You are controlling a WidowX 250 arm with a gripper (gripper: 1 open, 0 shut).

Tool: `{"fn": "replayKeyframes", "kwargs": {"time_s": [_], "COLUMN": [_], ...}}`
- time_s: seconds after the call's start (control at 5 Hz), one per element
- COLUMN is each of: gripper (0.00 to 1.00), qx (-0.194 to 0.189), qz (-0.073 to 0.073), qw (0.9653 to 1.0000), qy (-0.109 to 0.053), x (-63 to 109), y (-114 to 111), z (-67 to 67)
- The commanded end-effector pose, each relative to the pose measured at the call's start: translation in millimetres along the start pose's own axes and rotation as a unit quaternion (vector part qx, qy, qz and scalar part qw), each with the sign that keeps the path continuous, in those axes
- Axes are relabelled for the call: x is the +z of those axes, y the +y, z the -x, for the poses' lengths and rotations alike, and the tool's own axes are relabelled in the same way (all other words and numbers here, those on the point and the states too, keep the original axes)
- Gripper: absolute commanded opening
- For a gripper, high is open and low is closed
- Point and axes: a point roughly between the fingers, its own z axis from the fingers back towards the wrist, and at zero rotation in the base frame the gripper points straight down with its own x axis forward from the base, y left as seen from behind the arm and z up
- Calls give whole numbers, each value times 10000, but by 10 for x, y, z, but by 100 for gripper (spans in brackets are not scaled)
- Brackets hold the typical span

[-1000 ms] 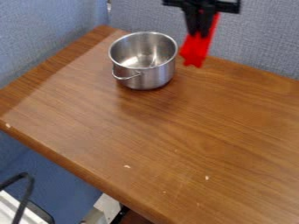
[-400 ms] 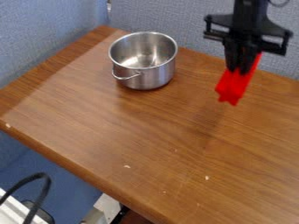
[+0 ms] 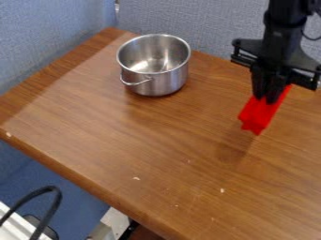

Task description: Move the red object from the metal pot to the table

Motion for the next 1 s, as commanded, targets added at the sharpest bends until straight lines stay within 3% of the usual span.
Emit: {"fn": "replayKeyframes", "kwargs": {"time_s": [0.0,0.2,0.4,0.8], "gripper": [0,0,0,0], "qx": [-216,-381,-416,-618], "qz": [-112,-185,-164,-48], "qw": [9995,9986,9983,9973], "qy": [-179,-308,-363,-386], "x": [-114,-282,-393,-497], "y": [-85,-65,-17,349], "z": [-46,4,56,140]}}
